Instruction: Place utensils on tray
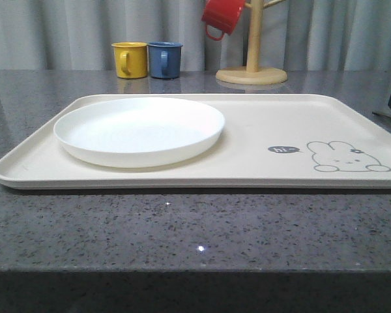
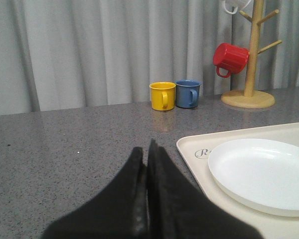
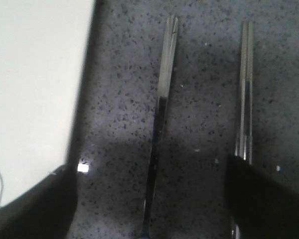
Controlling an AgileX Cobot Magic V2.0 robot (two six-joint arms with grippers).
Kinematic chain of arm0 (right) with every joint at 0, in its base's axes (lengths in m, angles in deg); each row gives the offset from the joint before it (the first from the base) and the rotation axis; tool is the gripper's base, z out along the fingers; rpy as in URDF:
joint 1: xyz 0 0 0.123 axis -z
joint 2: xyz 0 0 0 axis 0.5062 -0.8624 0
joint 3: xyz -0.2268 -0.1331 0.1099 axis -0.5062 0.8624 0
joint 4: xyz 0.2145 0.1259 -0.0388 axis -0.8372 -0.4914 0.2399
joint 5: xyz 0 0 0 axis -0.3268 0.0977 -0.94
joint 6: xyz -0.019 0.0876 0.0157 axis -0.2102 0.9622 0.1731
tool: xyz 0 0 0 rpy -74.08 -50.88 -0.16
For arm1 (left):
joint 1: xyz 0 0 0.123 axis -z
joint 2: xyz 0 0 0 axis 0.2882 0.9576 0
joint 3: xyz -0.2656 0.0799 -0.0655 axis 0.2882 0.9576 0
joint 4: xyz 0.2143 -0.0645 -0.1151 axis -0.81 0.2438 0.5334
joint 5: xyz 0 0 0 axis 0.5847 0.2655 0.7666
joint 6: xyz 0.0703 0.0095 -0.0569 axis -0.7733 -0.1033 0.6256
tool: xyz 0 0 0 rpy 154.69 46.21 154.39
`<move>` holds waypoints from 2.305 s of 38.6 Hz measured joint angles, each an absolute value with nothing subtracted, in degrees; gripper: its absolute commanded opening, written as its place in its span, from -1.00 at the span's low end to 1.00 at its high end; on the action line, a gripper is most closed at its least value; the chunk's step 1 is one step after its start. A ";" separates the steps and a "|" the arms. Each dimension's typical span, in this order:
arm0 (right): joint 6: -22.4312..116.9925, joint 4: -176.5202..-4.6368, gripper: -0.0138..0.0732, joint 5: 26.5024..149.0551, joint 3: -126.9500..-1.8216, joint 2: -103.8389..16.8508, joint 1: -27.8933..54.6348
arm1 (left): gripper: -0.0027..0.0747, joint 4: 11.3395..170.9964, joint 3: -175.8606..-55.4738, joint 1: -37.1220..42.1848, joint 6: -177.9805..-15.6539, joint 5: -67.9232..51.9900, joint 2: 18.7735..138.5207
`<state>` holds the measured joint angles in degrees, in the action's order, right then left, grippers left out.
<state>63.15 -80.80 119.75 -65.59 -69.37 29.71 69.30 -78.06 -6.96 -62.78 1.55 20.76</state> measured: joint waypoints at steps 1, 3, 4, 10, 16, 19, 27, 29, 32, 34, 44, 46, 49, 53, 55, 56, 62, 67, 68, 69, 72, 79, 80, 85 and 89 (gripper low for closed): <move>63.15 -80.80 0.51 119.75 -65.69 -69.92 29.71 | -0.98 69.30 -78.06 -6.96 -62.78 1.55 20.76; 63.15 -80.80 0.43 119.75 -65.69 -70.76 29.71 | -0.98 69.30 -78.06 -6.96 -62.78 1.55 20.76; 63.15 -80.80 0.39 119.62 -65.69 -71.19 29.71 | -0.98 69.30 -78.06 -6.96 -62.78 1.55 20.76; 63.15 -80.80 0.25 118.74 -65.69 -72.92 29.71 | -0.98 69.30 -78.06 -6.96 -62.78 1.55 20.76; 63.15 -80.80 0.07 118.52 -65.69 -73.77 29.71 | -0.98 69.30 -78.06 -6.96 -62.78 1.55 20.76; 63.15 -80.80 -0.02 118.52 -65.80 -74.14 29.71 | -0.98 69.30 -78.06 -6.96 -62.78 1.55 20.76; 63.15 -80.45 -0.44 118.52 -66.25 -74.64 29.84 | -0.98 69.30 -78.06 -6.96 -62.78 1.55 20.76; 63.15 -80.45 -0.58 118.52 -66.25 -74.64 29.84 | -0.98 69.30 -78.06 -6.96 -62.78 1.55 20.76; 63.15 -80.45 -0.77 118.52 -66.25 -74.64 29.84 | -0.98 69.30 -78.06 -6.96 -62.78 1.55 20.76; 63.15 -80.45 -0.85 118.52 -66.25 -74.64 29.84 | -0.98 69.30 -78.06 -6.96 -62.78 1.55 20.76; 63.13 -80.58 -0.84 119.45 -66.28 -73.63 29.84 | -0.98 69.30 -78.06 -6.96 -62.78 1.55 20.76; 63.13 -80.70 -0.84 120.12 -66.28 -72.36 29.84 | -0.98 69.30 -78.06 -6.96 -62.78 1.55 20.76; 63.13 -80.80 -0.82 121.69 -66.53 -69.92 29.84 | -0.98 69.30 -78.06 -6.96 -62.78 1.55 20.76; 63.51 -80.80 -0.82 125.08 -68.13 -66.98 29.84 | -0.98 69.30 -78.06 -6.96 -62.78 1.55 20.76; 64.28 -80.80 -0.82 127.14 -69.36 -65.75 29.72 | -0.98 69.30 -78.06 -6.96 -62.78 1.55 20.76; 64.92 -80.80 -0.82 127.94 -70.18 -65.28 29.61 | -0.98 69.30 -78.06 -6.96 -62.78 1.55 20.76; 67.61 -80.69 -0.82 132.44 -74.64 -63.51 26.28 | -0.98 69.30 -78.06 -6.96 -62.78 1.55 20.76; 70.88 -80.58 -0.82 133.81 -77.80 -63.64 19.35 | -0.98 69.30 -78.06 -6.96 -62.78 1.55 20.76; 71.99 -80.46 -0.82 133.82 -78.28 -63.84 18.03 | -0.98 69.30 -78.06 -6.96 -62.78 1.55 20.76; 72.87 -80.20 -0.82 133.96 -78.91 -64.05 16.26 | -0.98 69.30 -78.06 -6.96 -62.78 1.55 20.76; 76.13 -79.32 -0.82 134.06 -80.58 -65.67 11.38 | -0.98 69.30 -78.06 -6.96 -62.78 1.55 20.76; 85.89 -74.99 -0.82 134.42 -85.68 -72.97 1.38 | -0.98 69.30 -78.06 -6.96 -62.78 1.55 20.76; 87.04 -74.58 -0.82 134.51 -86.19 -74.02 0.76 | -0.98 69.30 -78.06 -6.96 -62.78 1.55 20.76; 94.53 -73.16 -0.82 132.72 -86.88 -78.28 0.11 | -0.98 69.30 -78.06 -6.96 -62.78 1.55 20.76; 98.28 -72.34 -0.82 130.67 -86.98 -80.62 0.11 | -0.98 69.30 -78.06 -6.96 -62.78 1.55 20.76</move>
